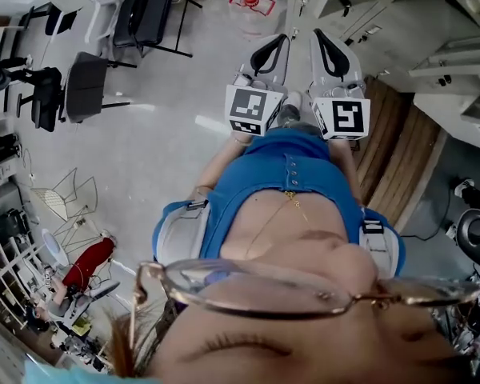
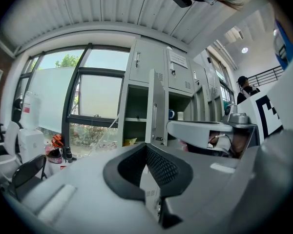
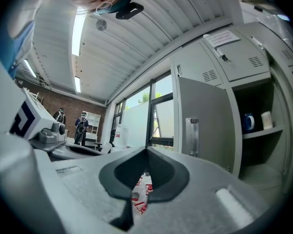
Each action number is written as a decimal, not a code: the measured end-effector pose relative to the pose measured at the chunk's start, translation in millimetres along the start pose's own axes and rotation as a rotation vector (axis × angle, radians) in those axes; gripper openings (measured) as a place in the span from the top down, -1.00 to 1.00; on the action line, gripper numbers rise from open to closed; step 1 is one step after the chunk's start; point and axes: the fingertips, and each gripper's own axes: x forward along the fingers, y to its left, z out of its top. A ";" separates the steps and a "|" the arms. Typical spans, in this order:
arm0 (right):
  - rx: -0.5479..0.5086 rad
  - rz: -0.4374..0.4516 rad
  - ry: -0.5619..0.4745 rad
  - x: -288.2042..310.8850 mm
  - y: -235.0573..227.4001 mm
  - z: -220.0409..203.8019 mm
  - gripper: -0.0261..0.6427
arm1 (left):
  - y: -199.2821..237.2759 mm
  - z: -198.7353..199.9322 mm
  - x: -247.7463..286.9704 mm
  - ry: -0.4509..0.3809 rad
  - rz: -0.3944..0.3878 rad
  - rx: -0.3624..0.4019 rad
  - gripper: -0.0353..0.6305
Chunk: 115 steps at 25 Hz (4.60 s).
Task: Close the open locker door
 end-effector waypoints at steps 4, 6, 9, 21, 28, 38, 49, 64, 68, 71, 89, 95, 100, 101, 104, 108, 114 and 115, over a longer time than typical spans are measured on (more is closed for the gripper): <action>0.003 -0.005 -0.001 14.7 -30.7 5.1 0.92 | 3.5 8.0 27.9 -0.009 0.011 0.028 0.91; -0.004 -0.006 -0.012 21.4 -44.7 5.7 0.92 | 5.5 9.9 39.4 -0.011 0.010 0.034 0.91; -0.014 -0.007 -0.020 27.0 -61.4 5.1 0.92 | 4.3 12.1 52.2 -0.013 0.002 0.017 0.91; 0.028 0.061 0.009 49.3 -102.7 -6.1 0.71 | 16.4 5.4 91.1 0.000 0.038 0.014 0.91; -0.014 0.111 -0.006 67.2 -104.7 -0.4 0.56 | 37.6 5.0 106.0 -0.003 0.039 0.017 0.91; 0.052 0.136 -0.012 94.4 -107.7 -3.8 0.60 | 56.4 7.7 137.1 0.005 -0.044 0.000 0.91; 0.033 0.067 0.007 142.2 -113.9 -10.2 0.60 | 93.4 11.4 166.9 0.032 -0.082 0.008 0.91; 0.023 0.018 0.001 207.1 -133.7 -11.4 0.66 | 132.3 18.0 206.0 0.045 -0.131 -0.020 0.91; 0.066 0.010 -0.018 218.0 -142.7 -15.8 0.72 | 139.3 11.2 217.1 0.037 -0.152 -0.005 0.91; 0.091 -0.006 -0.030 225.6 -149.6 -17.7 0.75 | 142.0 16.2 224.7 0.037 -0.163 -0.013 0.91; -0.005 -0.226 0.016 263.6 -181.3 -29.6 0.78 | 158.9 14.1 261.4 0.051 -0.269 -0.006 0.91; -0.011 -0.260 0.013 267.3 -184.9 -31.2 0.79 | 162.6 10.7 274.0 0.066 -0.310 -0.002 0.91; -0.065 -0.296 0.022 266.6 -184.8 -32.0 0.78 | 162.5 10.6 282.4 0.057 -0.340 0.013 0.91; -0.075 -0.303 0.025 266.9 -184.5 -31.9 0.78 | 161.7 11.0 283.6 0.058 -0.346 0.015 0.91; -0.092 -0.315 0.030 265.6 -184.1 -29.6 0.77 | 154.7 16.1 285.9 0.062 -0.368 0.017 0.91; -0.088 -0.323 0.033 262.0 -181.4 -29.3 0.76 | 148.6 13.5 287.9 0.058 -0.393 0.016 0.91; -0.105 -0.367 0.063 261.3 -187.0 -38.1 0.73 | 140.4 13.9 286.5 0.059 -0.418 0.008 0.91; -0.106 -0.372 0.069 260.7 -186.9 -39.2 0.73 | 140.2 13.3 285.8 0.062 -0.419 0.008 0.91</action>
